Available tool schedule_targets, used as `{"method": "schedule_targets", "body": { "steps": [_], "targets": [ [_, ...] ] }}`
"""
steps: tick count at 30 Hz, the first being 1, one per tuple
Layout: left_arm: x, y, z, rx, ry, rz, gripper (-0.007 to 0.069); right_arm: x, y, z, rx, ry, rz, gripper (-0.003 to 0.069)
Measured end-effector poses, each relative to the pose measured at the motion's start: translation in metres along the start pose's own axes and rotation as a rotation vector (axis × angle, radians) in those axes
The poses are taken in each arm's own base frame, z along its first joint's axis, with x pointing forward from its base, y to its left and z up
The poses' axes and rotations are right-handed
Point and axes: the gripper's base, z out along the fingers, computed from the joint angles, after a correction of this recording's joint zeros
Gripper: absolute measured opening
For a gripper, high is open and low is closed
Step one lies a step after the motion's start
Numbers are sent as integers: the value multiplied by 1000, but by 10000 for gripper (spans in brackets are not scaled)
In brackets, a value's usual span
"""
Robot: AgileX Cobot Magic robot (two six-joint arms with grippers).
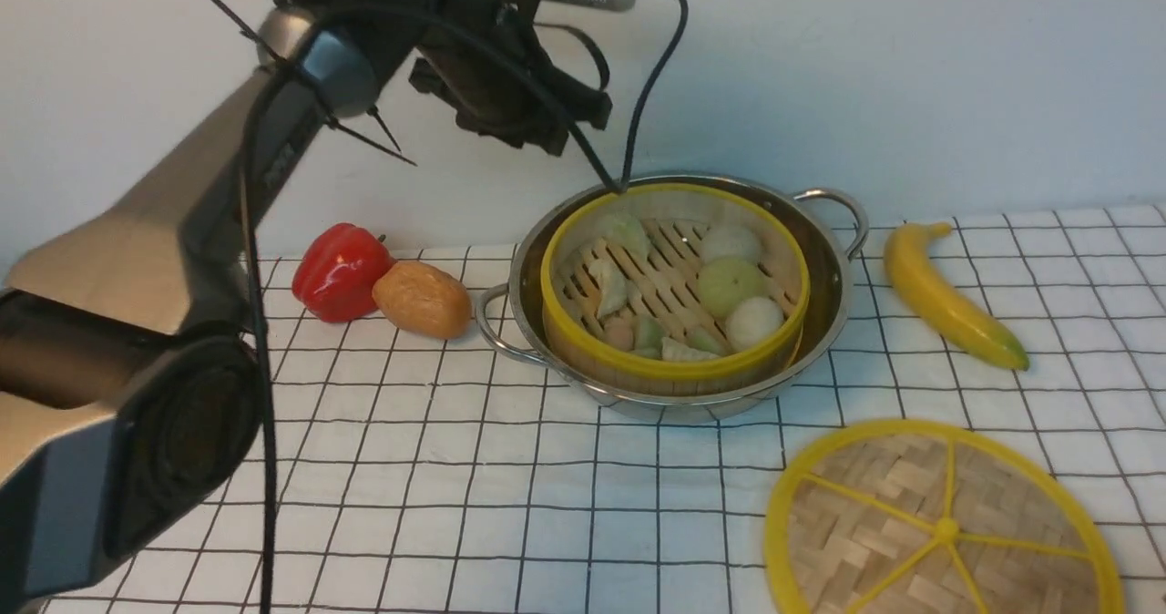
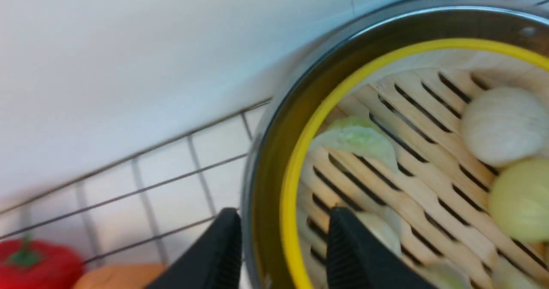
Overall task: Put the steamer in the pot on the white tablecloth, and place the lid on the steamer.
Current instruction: 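Move the gripper down to the bamboo steamer lid and grasp its center knob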
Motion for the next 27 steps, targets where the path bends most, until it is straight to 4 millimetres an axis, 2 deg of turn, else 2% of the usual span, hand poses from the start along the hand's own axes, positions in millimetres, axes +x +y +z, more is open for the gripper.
{"method": "schedule_targets", "body": {
  "steps": [2, 5, 7, 8, 11, 13, 14, 15, 18, 20, 21, 22, 23, 24, 25, 27],
  "targets": [
    [-5, 2, -29, -22, -36, 18, 213, -2, 1, 0, -9, -18, 18, 242],
    [-12, 5, -76, -42, -119, 67, 111, -6, 2, 0, -21, -62, -9, 242],
    [-14, 5, -108, -51, -177, 110, 17, -16, 13, -4, -54, -121, -80, 242],
    [-15, 6, -119, -54, -197, 121, -1, -23, 22, -7, -76, -169, -114, 242],
    [-14, 5, -159, -56, -270, 131, -23, -47, 49, -20, -132, -326, -215, 242],
    [-13, 5, -180, -53, -309, 129, -23, -60, 66, -27, -153, -381, -266, 242],
    [-10, 4, -201, -49, -348, 136, -23, -69, 80, -28, -158, -388, -302, 242],
    [-9, 4, -211, -45, -368, 143, -23, -73, 87, -27, -156, -378, -330, 242],
    [-2, 3, -250, -45, -442, 177, -23, -82, 106, -15, -131, -273, -420, 242],
    [5, 2, -280, -50, -499, 199, -23, -86, 117, 1, -102, -137, -492, 242],
    [6, 2, -283, -51, -504, 201, -23, -87, 119, 5, -96, -106, -504, 242],
    [13, 2, -306, -62, -548, 215, -23, -88, 122, 24, -64, 34, -529, 242],
    [16, 2, -312, -65, -560, 219, -23, -89, 125, 25, -63, 46, -539, 242],
    [20, 2, -323, -71, -583, 225, -23, -91, 126, 38, -40, 122, -548, 242],
    [29, 2, -347, -83, -629, 237, -23, -91, 125, 59, -3, 275, -550, 242],
    [41, 2, -370, -97, -669, 255, -23, -91, 120, 79, 49, 406, -541, 242]
  ]
}}
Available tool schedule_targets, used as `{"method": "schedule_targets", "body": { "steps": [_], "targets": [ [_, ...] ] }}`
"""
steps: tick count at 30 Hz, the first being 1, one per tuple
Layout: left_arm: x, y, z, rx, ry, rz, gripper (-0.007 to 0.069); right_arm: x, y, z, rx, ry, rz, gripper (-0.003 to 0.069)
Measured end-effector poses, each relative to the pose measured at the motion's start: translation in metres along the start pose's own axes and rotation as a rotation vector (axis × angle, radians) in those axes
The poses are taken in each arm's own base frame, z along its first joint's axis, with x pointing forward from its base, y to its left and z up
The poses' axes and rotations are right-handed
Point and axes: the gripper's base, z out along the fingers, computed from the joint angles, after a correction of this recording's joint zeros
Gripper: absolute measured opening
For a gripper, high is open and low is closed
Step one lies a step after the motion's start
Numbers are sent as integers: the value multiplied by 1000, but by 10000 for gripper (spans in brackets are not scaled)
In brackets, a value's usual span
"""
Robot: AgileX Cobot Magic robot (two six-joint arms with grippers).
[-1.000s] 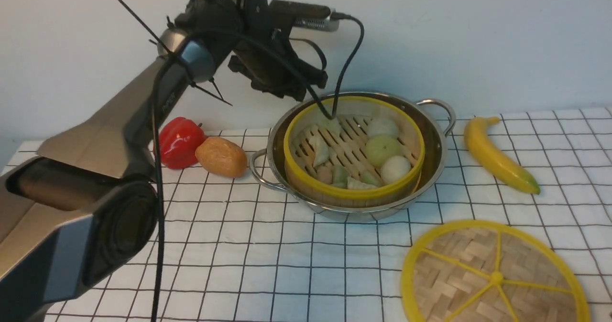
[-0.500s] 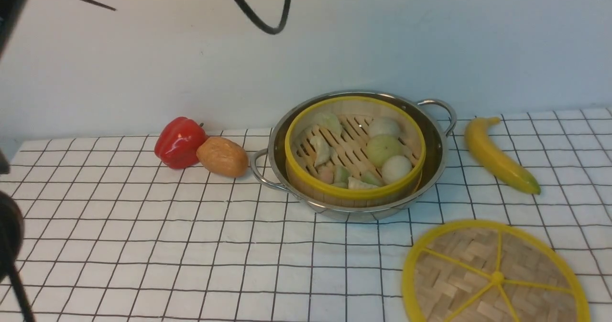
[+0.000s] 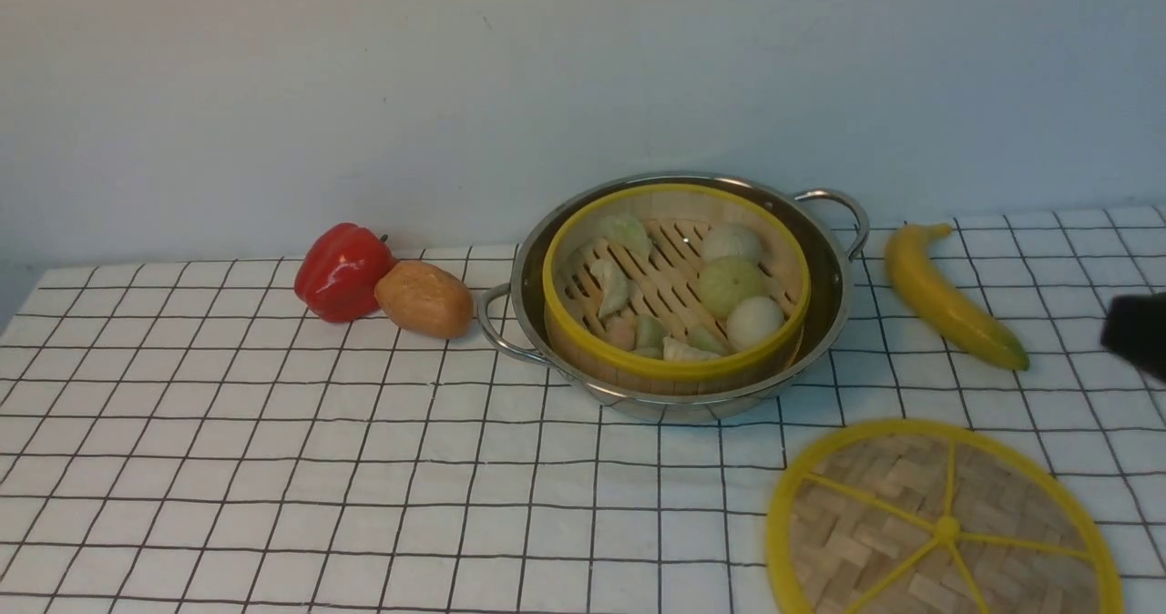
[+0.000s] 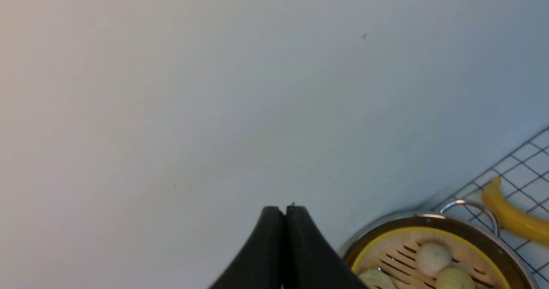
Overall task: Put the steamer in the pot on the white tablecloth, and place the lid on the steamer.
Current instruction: 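Move the gripper down to the bamboo steamer lid and grasp its center knob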
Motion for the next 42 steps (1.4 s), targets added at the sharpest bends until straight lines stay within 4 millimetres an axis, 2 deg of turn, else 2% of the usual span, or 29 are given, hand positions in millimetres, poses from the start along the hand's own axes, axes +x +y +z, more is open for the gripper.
{"method": "schedule_targets", "body": {
  "steps": [1, 2, 4, 7, 8, 9, 10, 11, 12, 13, 14, 15, 18, 20, 22, 23, 25, 26, 29, 32, 42],
  "targets": [
    [0, 0, -12, -4, -11, 15, -23, -2, -5, 12, 12, 80, 16, 242],
    [0, 0, -14, -4, -13, 15, -23, -3, -7, 17, 16, 109, 22, 242],
    [8, -2, -37, -7, 5, 51, -23, -1, -24, 47, 75, 293, 54, 242],
    [31, -8, -52, 0, 79, 71, -23, 7, -43, 74, 145, 441, 69, 242],
    [44, -12, -50, 14, 128, 72, -23, 10, -47, 81, 159, 478, 65, 242],
    [47, -12, -50, 15, 135, 74, -23, 11, -48, 82, 162, 485, 62, 242],
    [65, -18, -52, 22, 164, 77, -23, 16, -49, 90, 174, 531, 44, 242],
    [75, -21, -57, 17, 155, 80, -23, 20, -48, 95, 178, 558, 29, 242],
    [85, -24, -53, 22, 171, 81, -23, 21, -48, 96, 179, 567, 24, 242],
    [105, -31, -57, 5, 125, 78, -23, 26, -43, 102, 186, 591, 3, 242],
    [112, -33, -58, 5, 128, 77, -23, 26, -43, 103, 189, 591, 0, 242],
    [132, -40, -63, -9, 82, 60, -23, 28, -39, 107, 202, 595, -11, 242],
    [169, -52, -75, -43, -32, 23, -23, 29, -35, 112, 232, 595, -8, 242],
    [208, -65, -77, -49, -64, -7, -23, 28, -36, 117, 259, 605, -3, 242],
    [238, -75, -79, -51, -87, -36, -22, 29, -38, 124, 277, 635, -7, 242],
    [240, -76, -79, -53, -97, -42, -22, 29, -39, 125, 281, 641, -8, 242],
    [271, -86, -82, -54, -120, -83, -18, 29, -42, 134, 297, 682, -7, 242],
    [278, -89, -83, -57, -141, -102, -18, 29, -43, 136, 302, 689, -10, 242],
    [297, -95, -89, -63, -190, -159, -11, 25, -44, 145, 308, 711, -13, 242],
    [307, -98, -90, -61, -199, -189, -8, 22, -46, 151, 312, 722, -17, 242],
    [313, -100, -89, -51, -149, -201, -8, 36, -57, 169, 340, 808, -6, 242]
  ]
}}
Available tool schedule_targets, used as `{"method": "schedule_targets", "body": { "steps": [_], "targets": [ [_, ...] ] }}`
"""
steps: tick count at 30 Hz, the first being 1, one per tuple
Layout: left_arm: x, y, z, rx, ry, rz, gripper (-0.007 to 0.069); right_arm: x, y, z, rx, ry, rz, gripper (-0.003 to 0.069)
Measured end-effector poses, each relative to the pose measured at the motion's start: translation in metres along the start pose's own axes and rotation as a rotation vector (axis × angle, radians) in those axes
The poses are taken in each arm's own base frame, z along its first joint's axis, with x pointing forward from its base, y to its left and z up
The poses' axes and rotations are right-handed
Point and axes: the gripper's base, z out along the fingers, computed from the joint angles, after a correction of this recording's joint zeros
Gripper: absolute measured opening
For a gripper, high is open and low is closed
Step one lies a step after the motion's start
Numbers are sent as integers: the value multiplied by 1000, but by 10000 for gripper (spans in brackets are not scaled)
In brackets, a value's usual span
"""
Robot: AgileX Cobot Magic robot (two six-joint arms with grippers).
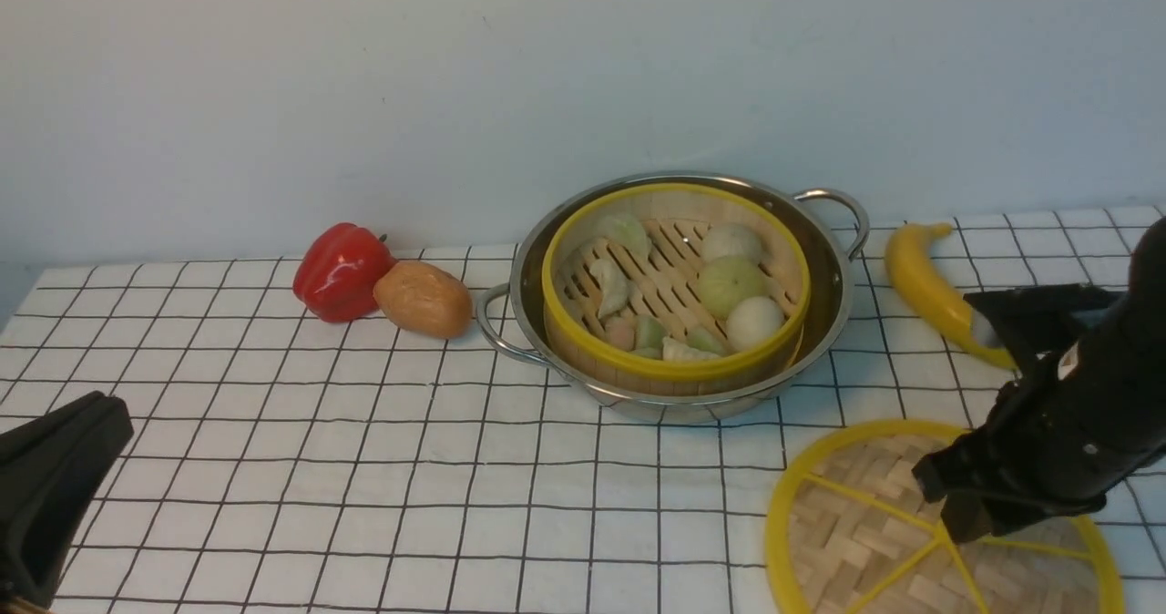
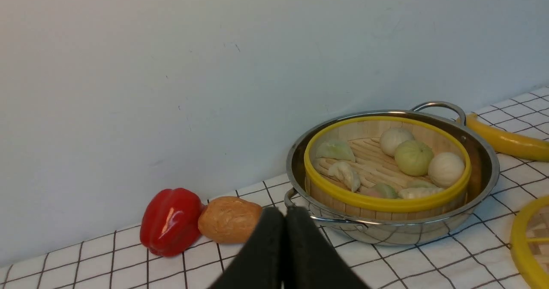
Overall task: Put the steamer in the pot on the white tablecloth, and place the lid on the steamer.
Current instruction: 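Move the gripper down to the bamboo steamer lid and grasp its center knob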
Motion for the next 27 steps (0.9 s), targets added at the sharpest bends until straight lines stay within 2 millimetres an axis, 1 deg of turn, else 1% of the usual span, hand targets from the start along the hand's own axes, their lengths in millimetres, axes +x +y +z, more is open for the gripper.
{"method": "schedule_targets", "body": {
  "steps": [11, 18, 20, 23, 24, 25, 27],
  "targets": [
    [0, 0, 0, 0, 1, 0, -8, -2, 2, 2, -22, -11, 15, 242],
    [0, 0, 0, 0, 2, 11, -8, -5, 0, 18, -13, 26, 20, 242],
    [0, 0, 0, 0, 2, 11, -8, -5, -1, 20, -12, 27, 19, 242],
    [0, 0, 0, 0, 2, 11, -8, -7, -1, 20, -13, 8, 19, 218],
    [0, 0, 0, 0, 2, 11, -8, -7, 0, 20, -14, 6, 19, 201],
    [0, 0, 0, 0, 2, 11, -8, -8, 0, 20, -15, 6, 18, 165],
    [0, 0, 0, 0, 2, 11, -8, -8, 0, 20, -15, 6, 17, 149]
  ]
}}
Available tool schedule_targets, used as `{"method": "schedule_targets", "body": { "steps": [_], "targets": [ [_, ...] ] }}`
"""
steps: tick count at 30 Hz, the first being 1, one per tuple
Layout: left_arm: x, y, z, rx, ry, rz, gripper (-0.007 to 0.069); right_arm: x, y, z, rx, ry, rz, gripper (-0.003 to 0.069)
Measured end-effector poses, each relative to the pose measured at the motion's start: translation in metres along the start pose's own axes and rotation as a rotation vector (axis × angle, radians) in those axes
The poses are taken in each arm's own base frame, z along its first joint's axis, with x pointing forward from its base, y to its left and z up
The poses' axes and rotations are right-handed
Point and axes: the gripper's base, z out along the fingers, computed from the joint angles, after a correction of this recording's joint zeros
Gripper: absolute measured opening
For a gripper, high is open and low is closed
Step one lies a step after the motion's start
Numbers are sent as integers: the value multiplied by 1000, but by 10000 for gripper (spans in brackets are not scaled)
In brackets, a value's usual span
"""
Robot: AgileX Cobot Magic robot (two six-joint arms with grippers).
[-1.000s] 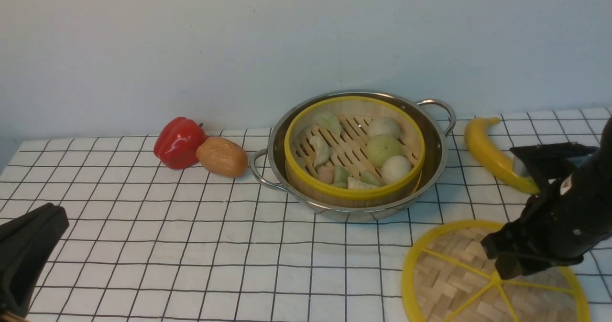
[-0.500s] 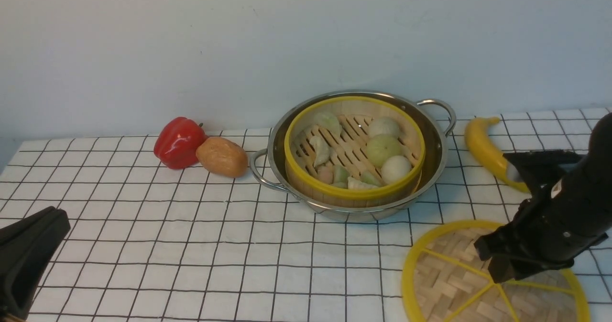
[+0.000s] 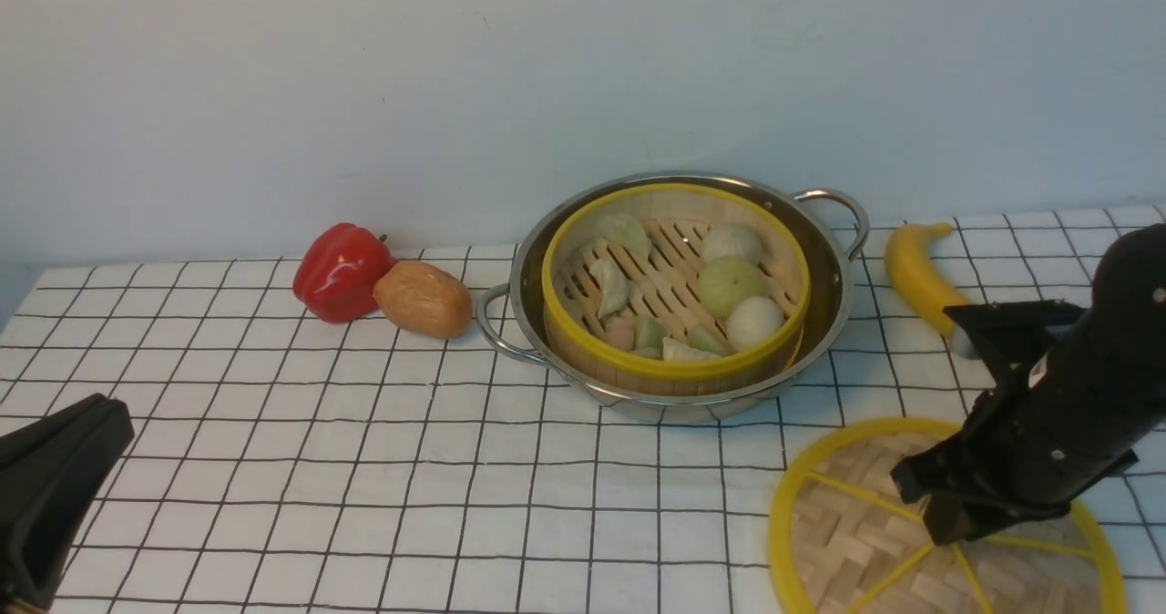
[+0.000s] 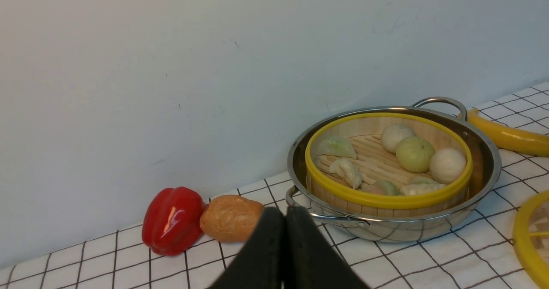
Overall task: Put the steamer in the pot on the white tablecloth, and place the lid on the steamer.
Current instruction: 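Move the gripper down to the bamboo steamer lid and grasp its center knob, then place the bamboo steamer lid onto the steamer basket in the pot with the right gripper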
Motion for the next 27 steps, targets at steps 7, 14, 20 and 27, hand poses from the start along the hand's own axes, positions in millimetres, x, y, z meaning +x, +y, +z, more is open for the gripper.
{"method": "schedule_targets", "body": {
  "steps": [7, 14, 20, 27],
  "targets": [
    [0, 0, 0, 0, 0, 1, -8, 0, 0, -2, 4, 29, -15, 148],
    [0, 0, 0, -1, 1, 3, -8, -8, 9, -42, 17, 128, -71, 148],
    [2, 0, 0, 1, 23, 5, -8, -31, 24, -96, -26, -33, -73, 148],
    [8, 0, 0, 1, 88, 38, -8, -77, 70, -108, -70, -131, -178, 148]
  ]
}}
